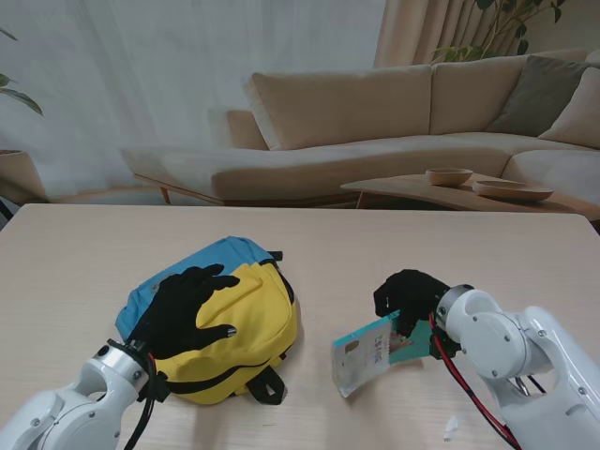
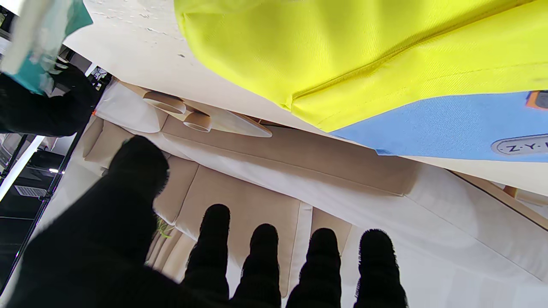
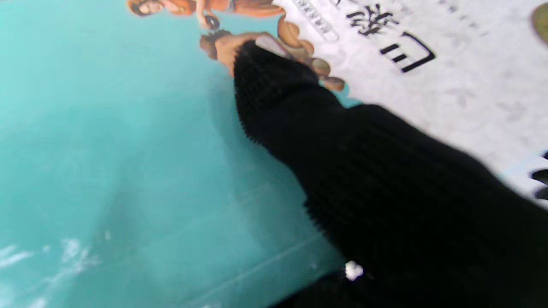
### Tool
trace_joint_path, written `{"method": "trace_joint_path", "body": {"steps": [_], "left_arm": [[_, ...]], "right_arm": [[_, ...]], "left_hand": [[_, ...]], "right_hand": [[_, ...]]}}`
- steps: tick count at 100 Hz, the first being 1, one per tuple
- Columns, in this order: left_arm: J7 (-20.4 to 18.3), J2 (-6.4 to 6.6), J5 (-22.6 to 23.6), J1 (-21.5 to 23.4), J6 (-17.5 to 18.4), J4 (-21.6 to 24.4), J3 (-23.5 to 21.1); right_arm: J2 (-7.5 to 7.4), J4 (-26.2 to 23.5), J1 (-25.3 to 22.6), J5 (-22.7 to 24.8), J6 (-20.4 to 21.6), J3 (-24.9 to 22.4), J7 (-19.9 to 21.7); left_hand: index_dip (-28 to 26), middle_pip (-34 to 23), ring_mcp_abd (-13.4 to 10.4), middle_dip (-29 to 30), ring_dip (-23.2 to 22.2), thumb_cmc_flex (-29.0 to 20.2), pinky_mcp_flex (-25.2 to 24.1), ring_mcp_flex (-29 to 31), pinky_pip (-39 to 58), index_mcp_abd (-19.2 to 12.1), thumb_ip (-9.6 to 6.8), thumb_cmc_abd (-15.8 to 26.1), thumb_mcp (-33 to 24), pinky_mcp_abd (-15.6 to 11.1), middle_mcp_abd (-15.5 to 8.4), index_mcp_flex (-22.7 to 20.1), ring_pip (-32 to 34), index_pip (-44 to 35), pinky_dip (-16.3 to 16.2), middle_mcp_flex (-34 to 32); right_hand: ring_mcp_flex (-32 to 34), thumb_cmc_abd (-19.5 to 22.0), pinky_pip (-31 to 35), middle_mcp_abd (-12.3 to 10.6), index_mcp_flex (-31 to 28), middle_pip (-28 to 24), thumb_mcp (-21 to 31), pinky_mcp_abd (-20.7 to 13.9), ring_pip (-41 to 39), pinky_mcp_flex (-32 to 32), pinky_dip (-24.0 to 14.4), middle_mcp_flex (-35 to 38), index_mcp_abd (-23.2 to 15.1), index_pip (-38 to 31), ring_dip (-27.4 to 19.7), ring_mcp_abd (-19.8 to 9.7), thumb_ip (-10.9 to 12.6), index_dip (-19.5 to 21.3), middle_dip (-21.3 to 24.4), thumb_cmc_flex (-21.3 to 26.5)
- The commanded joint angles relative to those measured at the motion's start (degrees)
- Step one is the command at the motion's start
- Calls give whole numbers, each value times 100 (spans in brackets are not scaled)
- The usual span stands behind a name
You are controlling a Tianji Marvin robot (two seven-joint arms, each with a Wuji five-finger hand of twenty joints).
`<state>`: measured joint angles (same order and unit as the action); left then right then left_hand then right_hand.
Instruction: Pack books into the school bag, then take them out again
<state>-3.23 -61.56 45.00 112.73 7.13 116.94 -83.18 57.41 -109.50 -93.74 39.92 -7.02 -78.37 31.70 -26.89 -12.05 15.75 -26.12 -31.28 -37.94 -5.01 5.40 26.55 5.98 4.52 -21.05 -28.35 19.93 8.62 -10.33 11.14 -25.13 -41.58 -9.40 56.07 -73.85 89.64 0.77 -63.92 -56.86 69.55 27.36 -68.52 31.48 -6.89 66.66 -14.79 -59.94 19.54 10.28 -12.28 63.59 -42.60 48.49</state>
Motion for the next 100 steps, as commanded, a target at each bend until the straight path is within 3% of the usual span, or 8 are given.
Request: {"method": "trace_joint_path", "body": {"steps": [1,4,11,25,36,48,71,100], "left_arm": [[-93,-27,-13,52,11,49,-10],[-89,-28,-7,63,10,55,-14],[-42,-36,8,90,11,63,-28],[-14,-40,13,109,14,75,-38],[13,-44,15,108,17,69,-42],[-10,-41,18,117,-5,82,-41],[-28,-38,28,104,-9,78,-37],[-27,-37,29,93,-10,67,-35]], "right_arm": [[63,251,114,331,15,128,-224],[71,334,179,464,-55,201,-267],[79,506,327,757,-197,350,-327],[55,789,609,1137,-275,556,-182],[131,1074,682,1280,-310,727,-835],[201,1384,727,1713,-209,881,-1562],[238,1895,819,2471,117,1079,-2710],[136,2455,1114,3377,218,1477,-3271]], "left_hand": [[106,-64,-16,122,63,53,-50,46,-123,-72,-94,70,-6,-57,-62,78,-82,-35,-45,-52],[111,-64,-28,126,65,53,-53,38,-123,-72,-95,80,-5,-55,-49,86,-87,-31,-42,-51],[115,-67,-18,130,63,42,-51,59,-121,-69,-97,60,-2,-57,-62,60,-80,-43,-37,-56],[123,-75,-16,132,64,51,-48,52,-117,-66,-96,84,-1,-51,-61,72,-82,-48,-31,-59],[128,-78,-15,133,64,46,-55,48,-116,-66,-97,87,-1,-56,-54,75,-83,-52,-27,-48],[135,-78,-21,136,65,46,-57,46,-117,-76,-96,101,12,-56,-72,81,-85,-51,-23,-44],[146,-75,-17,140,65,38,-56,49,-117,-72,-98,103,23,-52,-68,80,-85,-49,-16,-44],[168,-69,-14,143,66,32,-58,43,-120,-69,-103,122,40,-53,-67,85,-88,-27,-12,-37]], "right_hand": [[209,1653,76,21,-304,-694,2040,-116,-903,-160,-15,60,-218,-75,533,13,829,-231,-267,943],[-107,2000,-126,-3,69,-517,2040,-412,-552,-343,-197,-272,-146,170,575,-80,405,-351,-169,697],[-1065,2381,-960,82,1195,-236,1465,-1094,215,-805,-1938,-1294,116,682,743,-190,543,-869,14,-148],[-2208,3211,-1599,27,3112,-25,450,-1337,1495,-1401,-1931,-2845,237,316,1113,-844,803,-2202,642,-1749],[-1558,3351,-1604,95,2011,376,-160,-1164,1784,-1221,-1915,-1936,-150,7,928,-673,413,-2577,1140,-1630],[-808,3511,-1681,91,1305,1216,-348,-1087,2220,-947,-1830,-886,-239,438,646,-575,254,-4124,1701,-1677],[242,2766,-1295,-190,912,716,29,-983,1577,-146,-1871,58,-398,186,814,-781,-124,-4278,1459,-1605],[1334,2728,-1225,-243,504,2089,-196,-1034,2481,582,-1552,1417,-61,159,360,-869,-365,-5835,2539,-1674]]}}
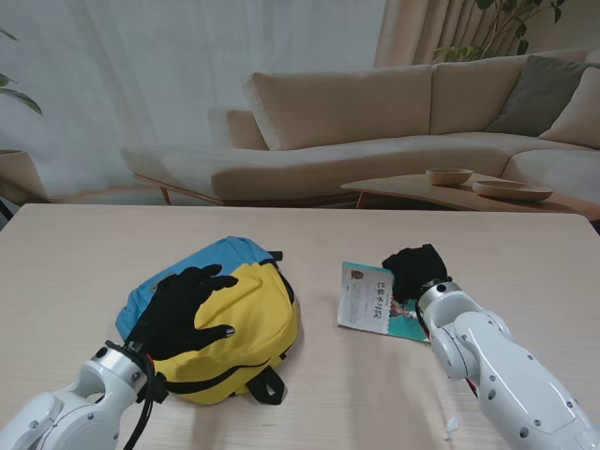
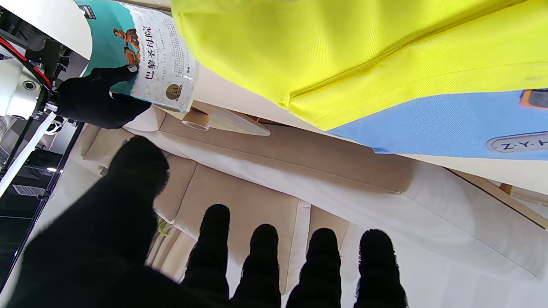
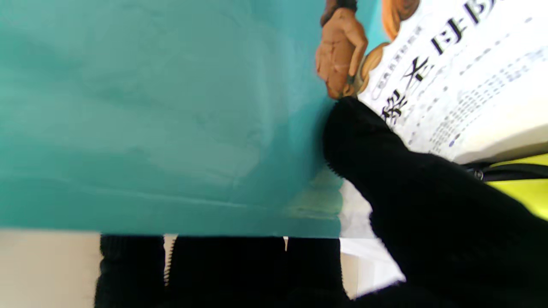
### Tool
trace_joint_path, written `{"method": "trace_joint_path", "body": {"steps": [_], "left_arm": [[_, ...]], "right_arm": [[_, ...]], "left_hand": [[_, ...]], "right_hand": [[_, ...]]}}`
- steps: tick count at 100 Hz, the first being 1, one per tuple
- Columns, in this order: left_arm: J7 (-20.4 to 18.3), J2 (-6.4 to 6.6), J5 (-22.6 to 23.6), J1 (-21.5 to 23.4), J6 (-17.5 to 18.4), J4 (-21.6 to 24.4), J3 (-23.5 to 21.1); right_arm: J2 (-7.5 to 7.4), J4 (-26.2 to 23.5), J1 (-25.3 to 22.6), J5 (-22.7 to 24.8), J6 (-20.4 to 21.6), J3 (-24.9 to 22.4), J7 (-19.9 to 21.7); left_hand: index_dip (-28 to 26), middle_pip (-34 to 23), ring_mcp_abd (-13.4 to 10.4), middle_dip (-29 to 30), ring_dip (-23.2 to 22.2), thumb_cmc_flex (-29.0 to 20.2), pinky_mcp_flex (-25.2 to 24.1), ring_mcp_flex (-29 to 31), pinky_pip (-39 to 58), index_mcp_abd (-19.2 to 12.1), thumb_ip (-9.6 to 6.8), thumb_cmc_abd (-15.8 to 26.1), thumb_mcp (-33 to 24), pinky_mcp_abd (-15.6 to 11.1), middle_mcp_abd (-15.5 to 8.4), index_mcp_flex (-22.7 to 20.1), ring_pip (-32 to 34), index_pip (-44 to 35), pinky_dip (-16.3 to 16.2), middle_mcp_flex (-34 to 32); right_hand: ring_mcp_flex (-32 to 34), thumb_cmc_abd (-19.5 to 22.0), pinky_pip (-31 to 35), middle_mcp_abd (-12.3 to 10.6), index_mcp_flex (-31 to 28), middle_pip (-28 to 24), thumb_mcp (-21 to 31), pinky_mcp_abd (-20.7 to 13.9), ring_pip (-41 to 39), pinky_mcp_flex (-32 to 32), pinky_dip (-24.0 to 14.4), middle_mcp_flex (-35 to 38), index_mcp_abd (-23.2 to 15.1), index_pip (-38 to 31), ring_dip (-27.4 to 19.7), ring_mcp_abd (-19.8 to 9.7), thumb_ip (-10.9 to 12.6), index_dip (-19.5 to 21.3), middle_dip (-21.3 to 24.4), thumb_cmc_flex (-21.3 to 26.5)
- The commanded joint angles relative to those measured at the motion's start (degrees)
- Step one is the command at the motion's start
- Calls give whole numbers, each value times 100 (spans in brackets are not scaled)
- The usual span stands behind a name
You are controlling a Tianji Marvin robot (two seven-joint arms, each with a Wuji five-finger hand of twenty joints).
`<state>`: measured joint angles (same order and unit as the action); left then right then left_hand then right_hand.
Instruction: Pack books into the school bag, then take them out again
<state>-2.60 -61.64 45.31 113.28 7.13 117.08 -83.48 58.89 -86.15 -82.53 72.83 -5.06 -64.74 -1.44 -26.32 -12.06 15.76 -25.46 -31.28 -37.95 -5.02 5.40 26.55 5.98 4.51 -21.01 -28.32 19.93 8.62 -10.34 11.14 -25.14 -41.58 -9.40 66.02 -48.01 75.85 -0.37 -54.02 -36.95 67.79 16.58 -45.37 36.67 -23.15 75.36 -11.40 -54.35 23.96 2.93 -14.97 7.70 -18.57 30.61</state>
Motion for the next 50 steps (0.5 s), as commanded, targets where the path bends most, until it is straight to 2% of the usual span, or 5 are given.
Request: {"method": "trace_joint_path", "body": {"steps": [1,24,50], "left_arm": [[-93,-30,-4,38,-11,54,-5],[-96,-29,-2,23,-34,44,7],[-117,-24,14,18,-32,41,10]], "right_arm": [[-14,137,3,100,16,129,36],[-84,416,157,441,-46,403,-89],[-104,459,165,446,-30,524,38]], "left_hand": [[111,-69,-13,78,65,34,-58,49,-120,-76,-103,124,38,-54,-73,83,-85,-26,-12,-41],[133,-75,-17,76,63,21,-58,49,-120,-64,-105,139,56,-55,-70,60,-84,-10,-12,-43],[140,-65,-18,79,61,21,-61,51,-123,-63,-105,127,68,-59,-75,40,-82,-13,-11,-35]], "right_hand": [[344,142,153,-131,-485,125,-25,40,189,66,79,554,-405,-402,-84,-134,-98,-262,148,115],[418,83,134,-266,-464,524,-118,-77,464,139,175,709,-570,-358,-87,-229,-189,-714,408,84],[378,15,114,-348,-453,603,-140,-138,522,81,202,715,-642,-335,-70,-302,-208,-911,447,73]]}}
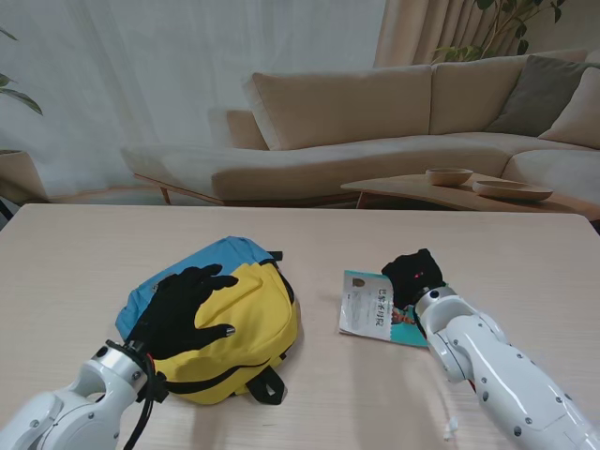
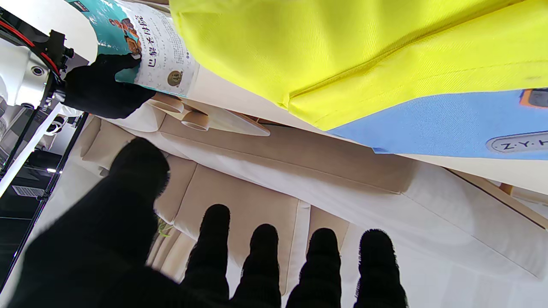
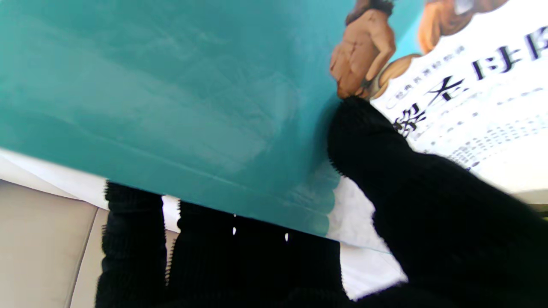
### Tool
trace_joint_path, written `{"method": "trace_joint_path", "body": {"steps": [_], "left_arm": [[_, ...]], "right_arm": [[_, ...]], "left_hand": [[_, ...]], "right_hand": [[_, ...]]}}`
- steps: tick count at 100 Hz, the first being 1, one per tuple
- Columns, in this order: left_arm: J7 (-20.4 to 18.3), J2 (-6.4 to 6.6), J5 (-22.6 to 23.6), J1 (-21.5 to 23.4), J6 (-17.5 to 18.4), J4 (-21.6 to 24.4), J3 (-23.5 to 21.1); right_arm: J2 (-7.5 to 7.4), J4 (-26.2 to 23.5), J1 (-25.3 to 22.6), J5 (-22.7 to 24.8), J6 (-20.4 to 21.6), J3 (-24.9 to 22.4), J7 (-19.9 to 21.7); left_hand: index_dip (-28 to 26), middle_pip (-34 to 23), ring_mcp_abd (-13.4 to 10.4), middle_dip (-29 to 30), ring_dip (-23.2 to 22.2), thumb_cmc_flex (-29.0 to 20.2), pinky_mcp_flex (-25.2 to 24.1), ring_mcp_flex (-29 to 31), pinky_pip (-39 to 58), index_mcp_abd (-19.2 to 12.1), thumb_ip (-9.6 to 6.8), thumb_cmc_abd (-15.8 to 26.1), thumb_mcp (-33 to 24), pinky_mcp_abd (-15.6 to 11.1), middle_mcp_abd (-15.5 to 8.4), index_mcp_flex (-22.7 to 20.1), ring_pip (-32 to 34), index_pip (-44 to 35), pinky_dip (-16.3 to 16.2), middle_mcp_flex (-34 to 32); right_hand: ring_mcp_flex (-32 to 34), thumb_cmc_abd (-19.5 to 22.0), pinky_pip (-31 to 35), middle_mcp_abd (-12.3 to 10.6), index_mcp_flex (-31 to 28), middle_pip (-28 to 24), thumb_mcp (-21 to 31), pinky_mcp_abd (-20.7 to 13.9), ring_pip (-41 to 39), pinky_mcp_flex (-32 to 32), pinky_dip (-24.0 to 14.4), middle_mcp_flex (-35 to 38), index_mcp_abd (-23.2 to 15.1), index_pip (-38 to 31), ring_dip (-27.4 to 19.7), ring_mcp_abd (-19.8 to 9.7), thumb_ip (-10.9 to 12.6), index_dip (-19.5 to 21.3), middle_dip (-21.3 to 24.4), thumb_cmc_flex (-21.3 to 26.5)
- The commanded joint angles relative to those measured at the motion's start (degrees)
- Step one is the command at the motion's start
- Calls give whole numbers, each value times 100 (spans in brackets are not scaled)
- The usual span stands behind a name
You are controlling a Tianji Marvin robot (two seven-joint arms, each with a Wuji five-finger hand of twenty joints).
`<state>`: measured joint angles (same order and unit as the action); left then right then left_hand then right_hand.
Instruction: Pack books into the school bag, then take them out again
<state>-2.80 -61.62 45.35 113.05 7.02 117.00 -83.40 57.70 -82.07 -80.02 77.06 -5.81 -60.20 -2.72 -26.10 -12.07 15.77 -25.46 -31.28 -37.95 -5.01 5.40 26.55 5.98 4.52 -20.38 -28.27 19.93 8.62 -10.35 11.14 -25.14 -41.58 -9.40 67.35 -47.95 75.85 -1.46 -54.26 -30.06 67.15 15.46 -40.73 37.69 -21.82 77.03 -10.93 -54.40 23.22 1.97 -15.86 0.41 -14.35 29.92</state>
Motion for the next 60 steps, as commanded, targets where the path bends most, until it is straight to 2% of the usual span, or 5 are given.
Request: {"method": "trace_joint_path", "body": {"steps": [1,51,56,60], "left_arm": [[-95,-26,13,42,-21,49,1],[-49,-33,42,46,-28,37,-8],[-42,-33,39,44,-22,34,-9],[-48,-32,41,46,-24,35,-9]], "right_arm": [[15,52,-85,20,45,73,168],[8,57,-72,-41,83,150,301],[9,57,-71,-36,83,148,284],[12,29,-88,-49,87,123,312]], "left_hand": [[119,-65,-18,78,61,23,-61,52,-123,-62,-105,66,63,-57,-74,41,-82,-13,-11,-38],[121,-65,-12,76,60,14,-56,59,-131,-58,-106,54,56,-52,-69,22,-77,-20,-8,-39],[122,-62,-23,77,61,26,-56,48,-132,-65,-105,70,56,-59,-69,35,-81,-16,-8,-40],[121,-60,-22,78,60,25,-53,53,-131,-65,-105,65,58,-56,-76,31,-79,-19,-9,-39]], "right_hand": [[244,7,114,-240,-429,-83,-73,-27,59,-22,69,547,-688,-331,5,-207,-118,-184,28,144],[176,-14,84,-297,-411,-38,-69,-96,88,-102,84,526,-749,-333,33,-238,-121,-239,32,108],[119,-26,62,-297,-351,-5,-59,-100,111,-147,90,471,-696,-306,29,-244,-121,-249,44,92],[-60,90,-26,-203,-148,114,-33,-70,214,-318,107,241,-507,-236,11,-183,-100,-179,39,-8]]}}
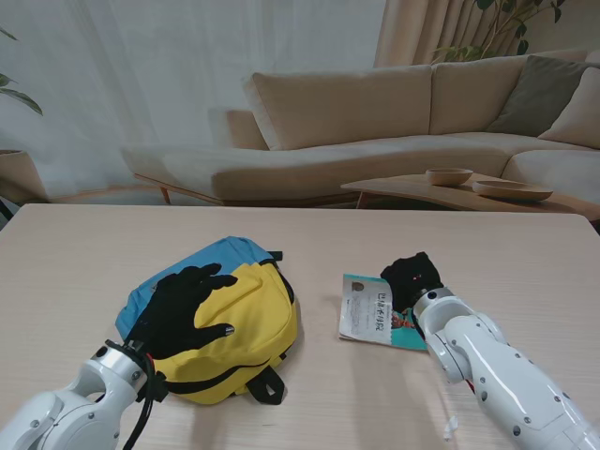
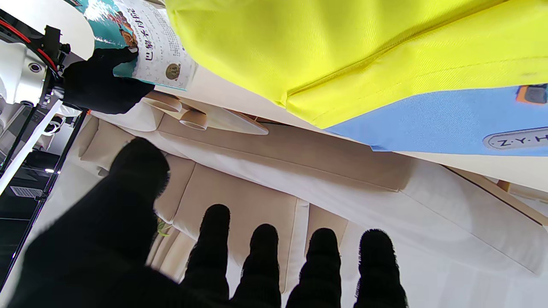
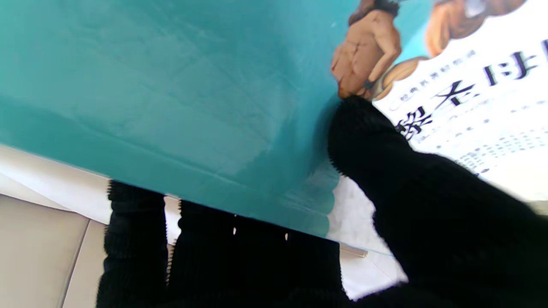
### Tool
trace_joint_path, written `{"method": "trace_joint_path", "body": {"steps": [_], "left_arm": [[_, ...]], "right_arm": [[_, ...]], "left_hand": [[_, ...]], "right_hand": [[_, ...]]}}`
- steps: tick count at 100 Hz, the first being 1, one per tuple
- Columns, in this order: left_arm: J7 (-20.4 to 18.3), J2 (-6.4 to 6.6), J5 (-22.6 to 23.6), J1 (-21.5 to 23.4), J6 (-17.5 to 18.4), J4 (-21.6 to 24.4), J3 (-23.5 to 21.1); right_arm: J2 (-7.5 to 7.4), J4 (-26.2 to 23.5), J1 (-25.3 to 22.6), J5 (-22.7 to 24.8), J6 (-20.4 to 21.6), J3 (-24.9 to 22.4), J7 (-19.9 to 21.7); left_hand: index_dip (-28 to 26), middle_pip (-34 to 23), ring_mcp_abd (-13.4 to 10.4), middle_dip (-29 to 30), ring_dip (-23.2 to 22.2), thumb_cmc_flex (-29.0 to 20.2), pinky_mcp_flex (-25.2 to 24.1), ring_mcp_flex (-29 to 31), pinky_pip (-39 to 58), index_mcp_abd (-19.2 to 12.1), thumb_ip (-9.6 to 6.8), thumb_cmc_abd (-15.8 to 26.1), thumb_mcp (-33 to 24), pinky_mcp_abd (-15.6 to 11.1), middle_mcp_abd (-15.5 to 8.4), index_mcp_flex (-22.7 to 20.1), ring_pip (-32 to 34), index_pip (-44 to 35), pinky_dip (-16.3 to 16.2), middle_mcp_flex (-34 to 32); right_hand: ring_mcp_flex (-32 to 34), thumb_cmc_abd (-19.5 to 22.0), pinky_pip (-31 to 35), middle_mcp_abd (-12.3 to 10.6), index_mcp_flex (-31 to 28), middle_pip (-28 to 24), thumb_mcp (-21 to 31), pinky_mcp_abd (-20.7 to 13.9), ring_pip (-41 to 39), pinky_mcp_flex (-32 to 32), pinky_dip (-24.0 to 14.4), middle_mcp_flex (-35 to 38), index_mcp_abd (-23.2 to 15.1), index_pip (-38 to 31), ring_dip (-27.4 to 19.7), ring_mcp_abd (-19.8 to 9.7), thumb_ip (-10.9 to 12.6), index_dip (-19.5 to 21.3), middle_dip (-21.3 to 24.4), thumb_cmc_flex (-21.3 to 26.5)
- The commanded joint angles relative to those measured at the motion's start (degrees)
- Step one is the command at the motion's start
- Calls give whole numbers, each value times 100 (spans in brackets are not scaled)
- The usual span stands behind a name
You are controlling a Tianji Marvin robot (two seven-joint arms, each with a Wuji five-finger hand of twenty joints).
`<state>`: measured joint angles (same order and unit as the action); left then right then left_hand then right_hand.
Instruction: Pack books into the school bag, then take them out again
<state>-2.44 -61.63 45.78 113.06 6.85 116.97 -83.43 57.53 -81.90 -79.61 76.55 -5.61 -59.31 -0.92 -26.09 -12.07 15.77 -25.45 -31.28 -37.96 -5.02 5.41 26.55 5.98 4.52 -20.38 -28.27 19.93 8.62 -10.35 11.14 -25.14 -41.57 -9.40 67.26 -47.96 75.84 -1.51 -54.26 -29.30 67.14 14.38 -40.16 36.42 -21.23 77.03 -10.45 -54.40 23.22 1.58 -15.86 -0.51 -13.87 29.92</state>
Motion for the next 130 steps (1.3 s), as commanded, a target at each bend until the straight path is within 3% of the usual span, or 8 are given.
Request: {"method": "trace_joint_path", "body": {"steps": [1,6,14,41,47,68,100,130], "left_arm": [[-84,-30,-1,44,-8,37,-4],[-89,-30,3,49,-10,41,-6],[-52,-36,0,44,0,29,-6],[-60,-35,-10,46,-7,25,-12],[-62,-35,-10,51,-19,27,-13],[-46,-38,11,62,-39,26,-22],[-101,-30,1,28,-74,0,-23],[-1075,123,109,-197,-148,16,14]], "right_arm": [[30,0,-137,-4,69,24,150],[31,-94,-191,-15,99,-47,296],[28,-238,-271,-1,176,-157,491],[91,-788,-605,-388,281,-575,846],[118,-917,-715,-540,311,-686,787],[194,-1310,-1079,-649,323,-990,301],[269,-1808,-1597,-1171,610,-1431,173],[382,-2087,-2263,-1917,720,-1719,-163]], "left_hand": [[119,-60,-19,77,60,24,-52,56,-130,-63,-105,61,58,-53,-73,28,-78,-21,-9,-38],[121,-57,-25,78,62,25,-54,46,-132,-63,-106,72,56,-53,-90,38,-83,-16,-9,-31],[119,-60,-19,77,61,25,-51,63,-133,-58,-105,55,60,-41,-67,15,-77,-24,-9,-44],[123,-66,-14,74,63,30,-57,48,-142,-66,-106,76,58,-54,-71,30,-83,-14,-8,-40],[121,-71,-10,72,62,23,-49,60,-140,-62,-106,70,58,-44,-65,16,-79,-20,-10,-49],[119,-69,-5,75,61,21,-48,64,-143,-74,-107,67,64,-38,-67,17,-78,-25,-13,-46],[87,-160,62,52,43,-7,-9,215,-143,-195,-108,49,57,13,-61,-195,-23,-108,-19,-360],[88,-124,5,63,58,33,-24,185,-124,-345,-84,-9,86,-44,-183,-54,-46,-33,-20,-405]], "right_hand": [[-107,105,-46,-168,-79,73,-49,42,189,-238,48,171,-494,-199,5,-132,-102,-76,-15,-41],[-540,117,-207,-5,273,231,-117,60,451,-551,-10,-399,-96,511,-5,-78,-44,285,-132,-311],[-1423,499,-556,198,640,265,-189,148,763,-1132,-55,-1437,364,2357,-78,-9,806,1846,-145,-945],[-4142,1432,-2011,534,3285,236,-1821,359,2144,-2763,586,-5084,1085,3572,-829,299,735,1580,-221,-1752],[-4383,1963,-2104,549,3453,196,-2923,329,2257,-2878,689,-5420,1098,3553,-944,294,859,1541,-188,-1543],[-5015,1636,-2442,580,3978,191,-2730,281,2519,-3311,904,-6246,1188,3733,-1093,226,1111,1456,-164,-2097],[-4748,1961,-2343,383,3621,32,-2908,214,2388,-3218,906,-5760,702,3402,-1048,133,1269,1710,-184,-1592],[-4776,1976,-2391,384,3537,70,-2984,208,2406,-3276,933,-5706,642,3343,-1051,124,1335,1757,-179,-1284]]}}
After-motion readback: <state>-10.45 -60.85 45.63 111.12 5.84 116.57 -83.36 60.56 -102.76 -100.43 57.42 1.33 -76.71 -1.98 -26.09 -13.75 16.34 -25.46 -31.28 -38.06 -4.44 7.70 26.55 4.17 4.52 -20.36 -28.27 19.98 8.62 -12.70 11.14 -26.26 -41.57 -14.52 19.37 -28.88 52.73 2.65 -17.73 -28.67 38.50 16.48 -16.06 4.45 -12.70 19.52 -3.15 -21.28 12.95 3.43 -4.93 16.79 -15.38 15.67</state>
